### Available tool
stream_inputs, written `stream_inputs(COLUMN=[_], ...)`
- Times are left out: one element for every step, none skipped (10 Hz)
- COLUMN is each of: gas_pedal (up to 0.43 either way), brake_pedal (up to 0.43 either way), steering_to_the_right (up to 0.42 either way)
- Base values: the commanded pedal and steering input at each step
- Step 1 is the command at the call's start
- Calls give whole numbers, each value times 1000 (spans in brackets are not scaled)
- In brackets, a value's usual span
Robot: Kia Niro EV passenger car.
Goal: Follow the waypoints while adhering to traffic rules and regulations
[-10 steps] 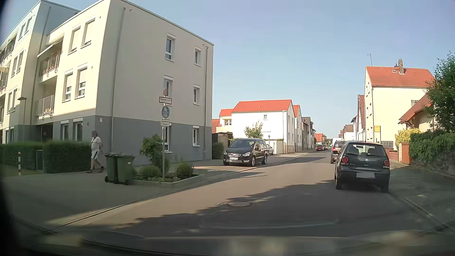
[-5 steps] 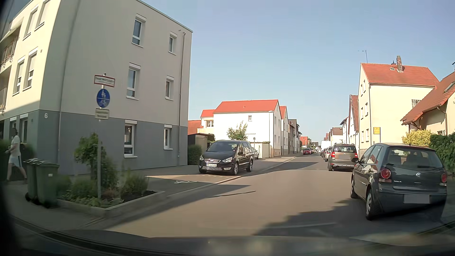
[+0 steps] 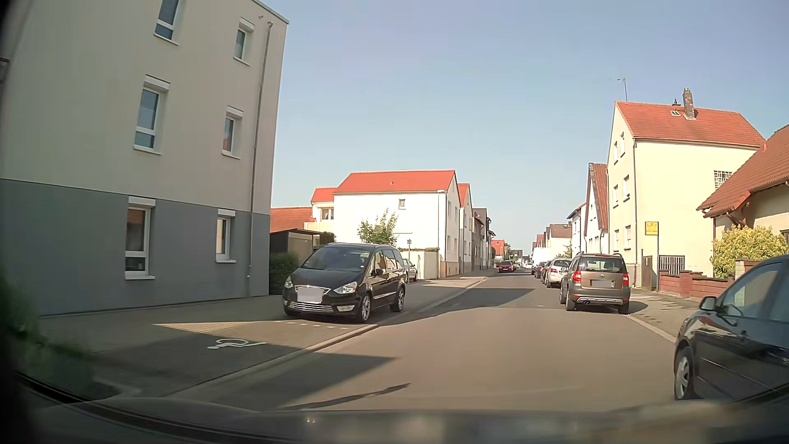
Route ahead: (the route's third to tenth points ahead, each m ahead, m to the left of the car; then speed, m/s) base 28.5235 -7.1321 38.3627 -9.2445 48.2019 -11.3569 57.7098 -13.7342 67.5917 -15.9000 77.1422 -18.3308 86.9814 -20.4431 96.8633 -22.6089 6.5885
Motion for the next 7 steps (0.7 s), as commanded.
stream_inputs(gas_pedal=[150, 150, 150, 150, 157, 169, 169], brake_pedal=[30, 30, 30, 30, 30, 30, 30], steering_to_the_right=[85, 83, 79, 78, 77, 77, 77])
